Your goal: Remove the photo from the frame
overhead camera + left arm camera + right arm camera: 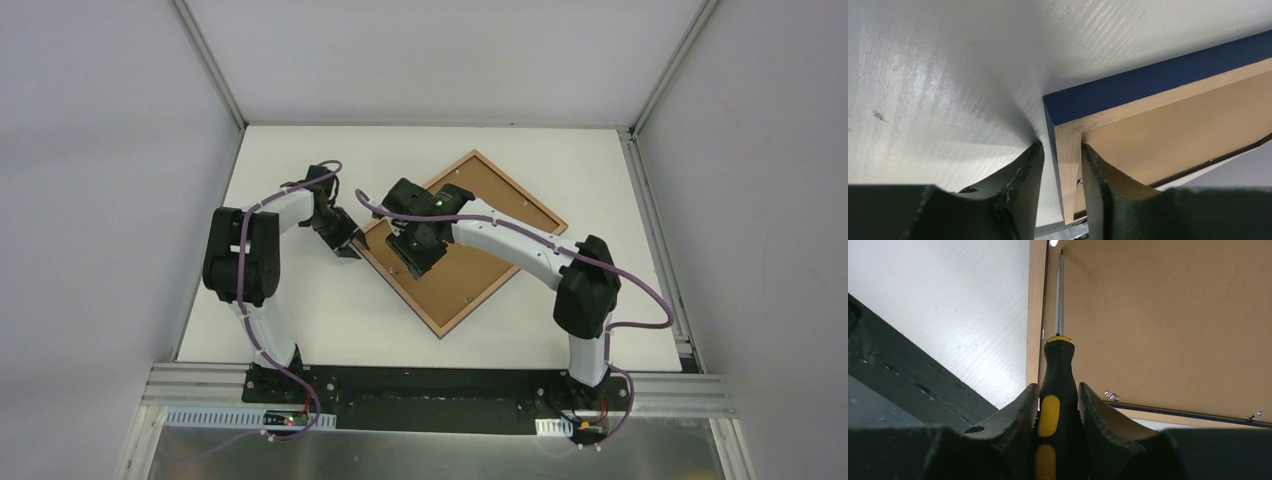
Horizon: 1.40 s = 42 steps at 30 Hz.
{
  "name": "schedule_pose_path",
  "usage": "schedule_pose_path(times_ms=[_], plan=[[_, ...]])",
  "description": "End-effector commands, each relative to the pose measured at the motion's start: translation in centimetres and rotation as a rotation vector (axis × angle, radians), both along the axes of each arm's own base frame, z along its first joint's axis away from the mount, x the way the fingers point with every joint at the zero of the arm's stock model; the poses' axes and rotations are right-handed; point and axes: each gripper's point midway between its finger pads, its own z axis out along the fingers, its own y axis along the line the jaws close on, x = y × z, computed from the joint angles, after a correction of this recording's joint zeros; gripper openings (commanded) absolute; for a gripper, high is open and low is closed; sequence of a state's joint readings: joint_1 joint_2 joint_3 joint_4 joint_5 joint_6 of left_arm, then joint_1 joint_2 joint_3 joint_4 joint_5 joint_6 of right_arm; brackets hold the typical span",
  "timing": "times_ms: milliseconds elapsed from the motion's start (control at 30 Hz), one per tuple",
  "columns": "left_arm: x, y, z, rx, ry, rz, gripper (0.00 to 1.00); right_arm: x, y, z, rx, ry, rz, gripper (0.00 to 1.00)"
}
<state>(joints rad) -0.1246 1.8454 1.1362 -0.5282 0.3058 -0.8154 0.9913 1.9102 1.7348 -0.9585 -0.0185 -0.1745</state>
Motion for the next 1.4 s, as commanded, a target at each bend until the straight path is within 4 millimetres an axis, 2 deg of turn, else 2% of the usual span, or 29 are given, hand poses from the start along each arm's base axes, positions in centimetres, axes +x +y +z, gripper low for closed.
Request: schedule_pose_path(times_ms=[0, 133, 267, 500, 667, 967, 1367], plan=[[-1.5, 1.3, -0.5, 0.062, 0.048, -0.040, 0.41, 1.5, 2.0, 6.0, 0.182, -0.047, -0.095, 0.00], [-1.9, 0.3, 0.5, 0.012, 0.040, -0.042, 0.50, 1.8, 3.2, 5.6, 0.170, -0.016, -0.123, 0.00], [-2.4, 0.0, 0.4, 0.000, 0.053, -0.036, 0.52, 1.7, 3.8, 4.9, 0.148, 0.005, -0.141, 0.00], [-2.0, 0.0, -0.1, 0.001, 0.066, -0.037, 0.40, 1.8, 3.2, 3.8, 0.063, 0.030, -0.172, 0.00], [-2.2, 0.2, -0.5, 0.013, 0.074, -0.042, 0.36, 1.6, 3.2, 3.3, 0.042, 0.048, -0.200, 0.00], [-2.5, 0.4, -0.8, 0.024, 0.086, -0.030, 0.34, 0.8, 3.6, 2.8, 0.024, 0.087, -0.189, 0.00], [-2.8, 0.6, -1.2, 0.037, 0.102, -0.007, 0.33, -0.1, 2.7, 1.6, -0.033, 0.133, -0.193, 0.00]])
